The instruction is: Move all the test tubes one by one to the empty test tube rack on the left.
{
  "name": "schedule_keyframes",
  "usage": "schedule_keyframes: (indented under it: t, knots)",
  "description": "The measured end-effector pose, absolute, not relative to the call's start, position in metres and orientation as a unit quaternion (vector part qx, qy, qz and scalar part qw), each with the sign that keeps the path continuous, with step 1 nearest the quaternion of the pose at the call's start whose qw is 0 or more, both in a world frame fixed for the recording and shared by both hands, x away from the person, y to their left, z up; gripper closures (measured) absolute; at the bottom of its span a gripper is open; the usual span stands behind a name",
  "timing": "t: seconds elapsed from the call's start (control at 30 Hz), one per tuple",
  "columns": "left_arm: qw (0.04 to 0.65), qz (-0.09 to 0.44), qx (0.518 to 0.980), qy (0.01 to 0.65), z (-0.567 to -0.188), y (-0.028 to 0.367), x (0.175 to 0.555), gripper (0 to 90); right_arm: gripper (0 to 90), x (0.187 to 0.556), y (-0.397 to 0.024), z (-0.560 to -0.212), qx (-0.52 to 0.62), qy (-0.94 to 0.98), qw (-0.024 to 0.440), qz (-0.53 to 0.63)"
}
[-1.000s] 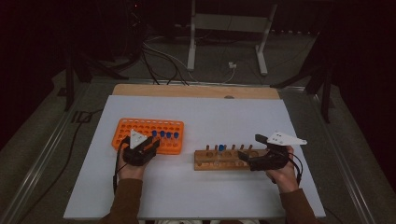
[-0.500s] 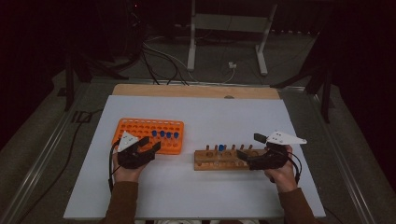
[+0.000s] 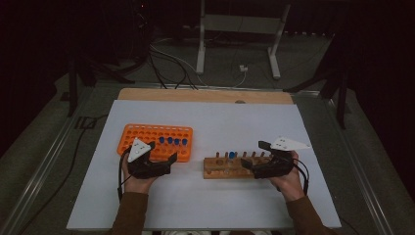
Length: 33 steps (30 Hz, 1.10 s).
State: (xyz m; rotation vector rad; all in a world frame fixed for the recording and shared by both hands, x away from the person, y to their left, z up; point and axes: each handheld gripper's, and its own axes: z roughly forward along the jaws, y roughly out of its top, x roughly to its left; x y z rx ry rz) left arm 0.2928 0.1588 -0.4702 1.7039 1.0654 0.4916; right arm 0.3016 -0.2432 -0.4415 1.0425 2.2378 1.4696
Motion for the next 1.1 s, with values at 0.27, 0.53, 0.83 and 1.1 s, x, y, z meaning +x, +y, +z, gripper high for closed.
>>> schedule_keyframes:
  t: [0.27, 0.53, 0.83, 1.1]
  knots:
    - [0.518, 0.204, 0.714, 0.424, -0.464, 0.149, 0.29, 0.7, 2.8, 0.305, -0.225, -0.449, 0.347, 0.793, 0.116, 0.487]
    - [0.523, 0.206, 0.714, 0.418, -0.459, 0.146, 0.288, 0.7, 30.1, 0.306, -0.208, -0.455, 0.323, 0.807, 0.114, 0.481]
    - [0.537, 0.208, 0.711, 0.404, -0.449, 0.139, 0.284, 0.7, 64.5, 0.304, -0.197, -0.458, 0.295, 0.816, 0.13, 0.481]
    - [0.541, 0.205, 0.714, 0.395, -0.444, 0.132, 0.282, 0.7, 76.0, 0.301, -0.193, -0.46, 0.28, 0.825, 0.139, 0.47]
